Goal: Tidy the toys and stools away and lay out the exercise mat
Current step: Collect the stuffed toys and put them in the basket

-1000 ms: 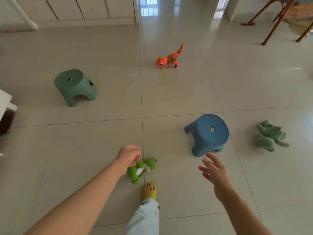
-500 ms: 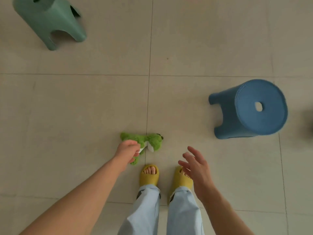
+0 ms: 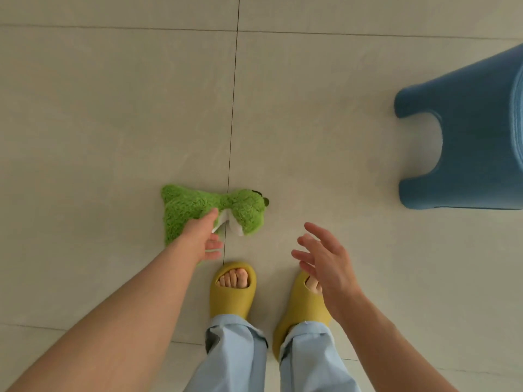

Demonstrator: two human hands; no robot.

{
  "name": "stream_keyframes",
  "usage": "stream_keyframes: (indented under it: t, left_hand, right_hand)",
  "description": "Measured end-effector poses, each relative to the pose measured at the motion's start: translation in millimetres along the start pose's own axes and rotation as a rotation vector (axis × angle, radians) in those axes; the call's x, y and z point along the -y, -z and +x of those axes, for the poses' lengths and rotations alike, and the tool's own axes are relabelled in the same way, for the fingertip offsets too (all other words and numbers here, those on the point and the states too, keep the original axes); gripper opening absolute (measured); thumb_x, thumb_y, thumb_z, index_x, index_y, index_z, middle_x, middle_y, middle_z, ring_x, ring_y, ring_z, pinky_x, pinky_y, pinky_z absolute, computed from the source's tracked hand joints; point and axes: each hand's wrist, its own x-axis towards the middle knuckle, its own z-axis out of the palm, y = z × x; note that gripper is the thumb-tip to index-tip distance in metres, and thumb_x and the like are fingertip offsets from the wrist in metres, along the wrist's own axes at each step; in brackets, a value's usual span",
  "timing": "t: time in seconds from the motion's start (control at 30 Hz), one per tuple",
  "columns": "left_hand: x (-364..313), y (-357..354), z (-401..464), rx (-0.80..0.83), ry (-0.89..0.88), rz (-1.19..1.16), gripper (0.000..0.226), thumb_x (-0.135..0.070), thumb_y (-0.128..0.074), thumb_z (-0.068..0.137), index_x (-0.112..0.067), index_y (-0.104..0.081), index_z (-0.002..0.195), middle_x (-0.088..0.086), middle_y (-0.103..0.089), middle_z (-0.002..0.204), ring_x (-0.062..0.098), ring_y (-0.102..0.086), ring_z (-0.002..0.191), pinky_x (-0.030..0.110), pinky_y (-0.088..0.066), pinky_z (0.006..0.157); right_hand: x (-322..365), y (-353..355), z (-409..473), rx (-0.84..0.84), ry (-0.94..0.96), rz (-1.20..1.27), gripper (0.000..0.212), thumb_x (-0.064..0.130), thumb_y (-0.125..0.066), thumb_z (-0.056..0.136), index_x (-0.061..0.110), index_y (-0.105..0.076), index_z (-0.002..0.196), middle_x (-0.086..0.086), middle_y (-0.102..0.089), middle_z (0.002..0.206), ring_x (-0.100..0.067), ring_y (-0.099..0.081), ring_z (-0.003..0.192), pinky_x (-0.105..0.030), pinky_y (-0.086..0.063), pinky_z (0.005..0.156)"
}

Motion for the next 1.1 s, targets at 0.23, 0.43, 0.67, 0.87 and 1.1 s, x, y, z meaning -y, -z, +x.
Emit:
stream_keyframes:
  t: [0.23,0.43,0.67,0.87,1.1]
  left_hand:
    - [-3,1,-7,-0.087,-0.139,-0.111,0.020,-0.012,-0.040,0.096,-0.011,-0.045,0.077,0.007,-0.054,0.065,0.005,-0.051,0.026,0.024,-0.040,0.056]
    - [-26,20,-134,0.120,-0.368,-0.083,0.018,-0.007,-0.046,0.092,-0.012,-0.056,0.077,0.003,-0.065,0.062,0.007,-0.062,0.048,0.025,-0.046,0.062]
    - [-62,41,-300,0.143,-0.755,0.263,0.025,-0.012,-0.056,0.085,-0.017,-0.051,0.061,-0.010,-0.052,0.053,0.013,-0.047,0.061,0.027,-0.037,0.061]
    - [-88,58,-421,0.111,-0.689,-0.016,0.040,-0.034,-0.075,0.074,-0.006,-0.054,0.094,0.015,-0.067,0.093,0.030,-0.066,0.080,0.035,-0.052,0.066]
    - [-97,59,-512,0.657,-0.159,-0.241,0.048,-0.053,-0.050,0.073,-0.006,-0.052,0.077,0.004,-0.053,0.051,0.012,-0.048,0.036,0.016,-0.040,0.036]
  right_hand:
    - [14,4,2,-0.030,0.009,-0.019,0.027,0.018,-0.049,0.094,0.025,-0.056,0.119,-0.004,-0.061,0.111,-0.014,-0.063,0.085,-0.035,-0.047,0.092]
    - [67,-3,-68,0.021,0.085,0.046,0.071,0.044,-0.067,0.080,0.028,-0.033,0.140,0.000,-0.053,0.128,-0.017,-0.055,0.111,-0.041,-0.041,0.102]
    - [165,15,-169,-0.028,0.336,0.240,0.043,0.025,-0.081,0.069,0.024,-0.058,0.107,0.000,-0.070,0.094,-0.007,-0.069,0.082,-0.024,-0.056,0.064]
    - [225,57,-274,0.080,0.631,0.064,0.040,-0.001,-0.074,0.071,0.025,-0.060,0.097,0.013,-0.069,0.079,-0.004,-0.065,0.076,-0.023,-0.055,0.066]
    - [282,94,-349,0.164,0.846,-0.100,0.047,0.012,-0.075,0.067,0.037,-0.060,0.104,0.003,-0.067,0.100,-0.022,-0.064,0.097,-0.043,-0.055,0.084]
